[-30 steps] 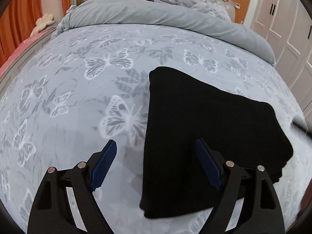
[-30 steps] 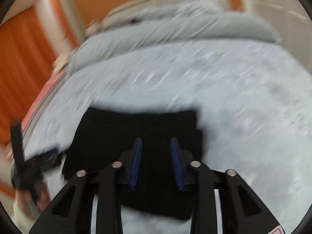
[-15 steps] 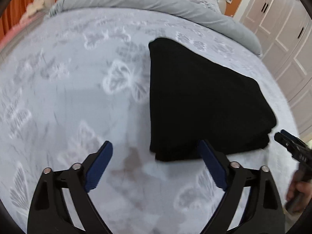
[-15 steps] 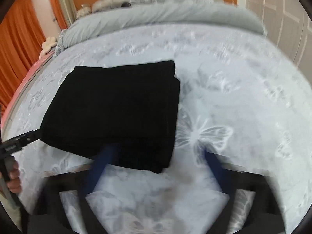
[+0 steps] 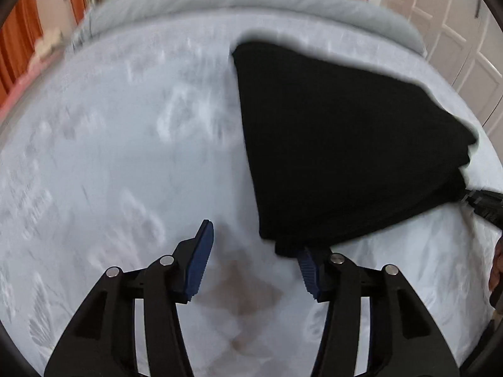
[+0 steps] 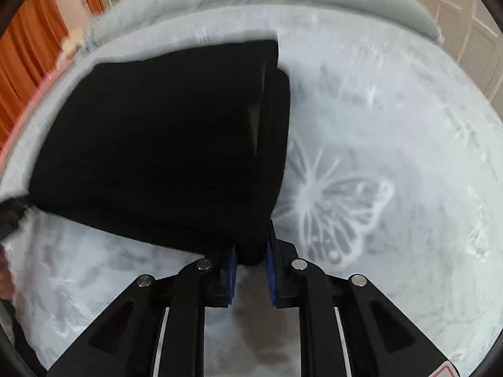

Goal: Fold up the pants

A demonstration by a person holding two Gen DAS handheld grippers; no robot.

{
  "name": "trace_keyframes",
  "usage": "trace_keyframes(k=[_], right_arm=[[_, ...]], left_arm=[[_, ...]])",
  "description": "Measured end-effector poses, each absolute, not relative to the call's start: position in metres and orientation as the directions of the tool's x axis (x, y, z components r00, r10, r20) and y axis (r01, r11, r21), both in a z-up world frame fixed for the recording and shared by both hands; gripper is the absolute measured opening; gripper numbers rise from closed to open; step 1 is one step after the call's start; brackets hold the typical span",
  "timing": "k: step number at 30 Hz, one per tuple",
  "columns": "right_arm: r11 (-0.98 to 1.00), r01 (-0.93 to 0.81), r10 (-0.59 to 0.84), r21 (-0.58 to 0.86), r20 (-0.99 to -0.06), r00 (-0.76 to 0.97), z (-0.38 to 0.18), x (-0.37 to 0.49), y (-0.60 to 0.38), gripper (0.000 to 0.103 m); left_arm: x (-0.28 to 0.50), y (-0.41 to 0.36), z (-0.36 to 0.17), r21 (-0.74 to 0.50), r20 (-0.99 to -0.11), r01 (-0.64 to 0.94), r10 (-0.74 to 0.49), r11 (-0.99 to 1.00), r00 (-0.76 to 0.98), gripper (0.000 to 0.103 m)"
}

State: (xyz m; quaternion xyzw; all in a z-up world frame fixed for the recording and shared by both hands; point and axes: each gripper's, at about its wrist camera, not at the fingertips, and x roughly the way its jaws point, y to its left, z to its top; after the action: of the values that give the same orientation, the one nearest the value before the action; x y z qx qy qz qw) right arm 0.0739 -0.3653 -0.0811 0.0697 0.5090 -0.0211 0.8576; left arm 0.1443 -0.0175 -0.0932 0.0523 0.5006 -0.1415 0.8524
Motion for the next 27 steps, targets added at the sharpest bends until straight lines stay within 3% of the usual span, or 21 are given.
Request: trace_keyframes(k=[2,3,5,7,9,12,13,15,17,18,19,20,21,25,26,27], right_arm=[[0.973,0.151,0.067,0.174,-0.841,0.537,-0.057,0.061,-0.372,0.032],[0.964,0.159,0.086,0.213,-0.816,0.571,-0.044,0.053,-0.372,0.032],[0.967,0.125,0.084,0.224,-0.737,0.671,-0.013,0.045,-0.364,0.032],[0.979,0.071,0.086,0.193,-0.698,0.711,0.004,0.050,-0.347,0.023],[0.979,0.035,0.126,0.203,-0.724,0.678,-0.004,0.081,-0.334,0.005],[0.987,0.115,0.032,0.110,-0.844,0.535,-0.064,0.108,-0.337,0.000],[0.979,0.124,0.072,0.163,-0.842,0.534,-0.077,0.107,-0.345,0.000],[0.966,0.128,0.120,0.224,-0.831,0.543,-0.065,0.100,-0.353,0.000],[0.956,0.132,0.139,0.263,-0.799,0.586,-0.050,0.095,-0.360,0.012],[0.932,0.151,0.174,0.330,-0.773,0.611,-0.043,0.096,-0.372,0.037],[0.916,0.169,0.188,0.363,-0.762,0.619,-0.041,0.091,-0.376,0.055],[0.908,0.182,0.190,0.376,-0.760,0.621,-0.042,0.097,-0.384,0.082],[0.909,0.192,0.182,0.370,-0.767,0.615,-0.044,0.100,-0.387,0.085],[0.886,0.231,0.256,0.401,-0.840,0.478,-0.095,0.139,-0.392,0.081],[0.866,0.220,0.298,0.448,-0.818,0.492,-0.098,0.139,-0.391,0.064],[0.849,0.206,0.329,0.486,-0.793,0.513,-0.097,0.139,-0.389,0.045]], left_arm=[[0.132,-0.013,-0.077,-0.055,-0.844,0.293,-0.201,0.955,0.497,0.050],[0.125,-0.011,-0.066,-0.053,-0.825,0.291,-0.206,0.955,0.527,0.051],[0.115,-0.011,-0.036,-0.065,-0.764,0.279,-0.228,0.958,0.603,0.070],[0.117,-0.020,-0.017,-0.064,-0.718,0.262,-0.227,0.963,0.658,0.078],[0.134,-0.035,-0.014,-0.075,-0.722,0.270,-0.239,0.960,0.649,0.078],[0.168,-0.049,-0.044,-0.044,-0.785,0.253,-0.190,0.966,0.589,0.078],[0.180,-0.049,-0.067,-0.028,-0.821,0.236,-0.157,0.971,0.549,0.080],[0.186,-0.037,-0.088,-0.127,-0.840,0.228,-0.227,0.965,0.493,0.080],[0.183,-0.028,-0.076,-0.172,-0.828,0.226,-0.265,0.959,0.494,0.079],[0.184,-0.024,-0.066,-0.191,-0.817,0.231,-0.285,0.954,0.502,0.079],[0.185,-0.017,-0.055,-0.223,-0.795,0.225,-0.311,0.948,0.520,0.089],[0.188,-0.009,-0.049,-0.256,-0.781,0.215,-0.333,0.942,0.528,0.095],[0.195,-0.003,-0.050,-0.278,-0.784,0.197,-0.340,0.940,0.519,0.098],[0.243,-0.006,-0.097,-0.369,-0.855,0.154,-0.400,0.917,0.332,0.098],[0.249,-0.006,-0.107,-0.413,-0.849,0.139,-0.436,0.900,0.297,0.096],[0.250,-0.009,-0.105,-0.409,-0.843,0.145,-0.434,0.901,0.317,0.085]])
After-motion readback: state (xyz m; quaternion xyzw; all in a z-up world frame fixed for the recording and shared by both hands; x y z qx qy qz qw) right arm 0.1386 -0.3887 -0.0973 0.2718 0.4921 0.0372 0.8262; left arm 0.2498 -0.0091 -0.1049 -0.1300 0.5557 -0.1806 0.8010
